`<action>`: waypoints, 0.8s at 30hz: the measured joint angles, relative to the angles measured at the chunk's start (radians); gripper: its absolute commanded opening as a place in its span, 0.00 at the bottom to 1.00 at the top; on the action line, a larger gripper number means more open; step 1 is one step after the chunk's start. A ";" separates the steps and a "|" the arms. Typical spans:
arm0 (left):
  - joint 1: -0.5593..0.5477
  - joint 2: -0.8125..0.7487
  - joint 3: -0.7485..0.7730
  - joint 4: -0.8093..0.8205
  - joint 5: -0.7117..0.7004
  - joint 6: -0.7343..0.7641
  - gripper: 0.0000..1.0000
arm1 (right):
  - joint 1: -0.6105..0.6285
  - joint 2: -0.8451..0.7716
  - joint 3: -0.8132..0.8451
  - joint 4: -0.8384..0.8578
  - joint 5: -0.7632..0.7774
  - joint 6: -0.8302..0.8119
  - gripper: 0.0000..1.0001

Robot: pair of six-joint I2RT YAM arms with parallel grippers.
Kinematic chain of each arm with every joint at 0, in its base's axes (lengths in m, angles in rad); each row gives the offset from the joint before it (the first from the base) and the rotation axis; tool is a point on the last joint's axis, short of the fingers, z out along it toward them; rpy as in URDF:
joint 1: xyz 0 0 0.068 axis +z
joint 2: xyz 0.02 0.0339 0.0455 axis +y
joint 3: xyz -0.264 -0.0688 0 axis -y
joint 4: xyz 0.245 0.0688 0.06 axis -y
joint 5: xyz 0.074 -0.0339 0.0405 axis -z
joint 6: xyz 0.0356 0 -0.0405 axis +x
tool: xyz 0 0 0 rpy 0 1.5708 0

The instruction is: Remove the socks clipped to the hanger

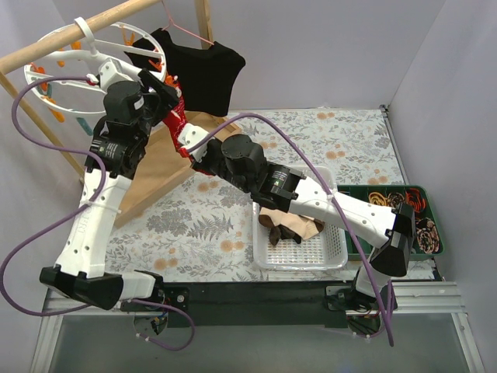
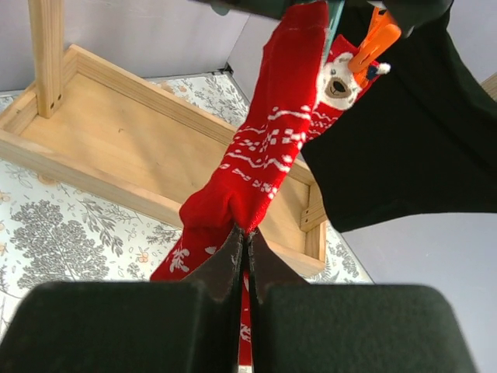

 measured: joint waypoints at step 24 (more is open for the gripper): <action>0.000 0.167 0.150 -0.187 -0.168 -0.041 0.35 | 0.000 0.000 -0.023 0.047 -0.041 -0.158 0.01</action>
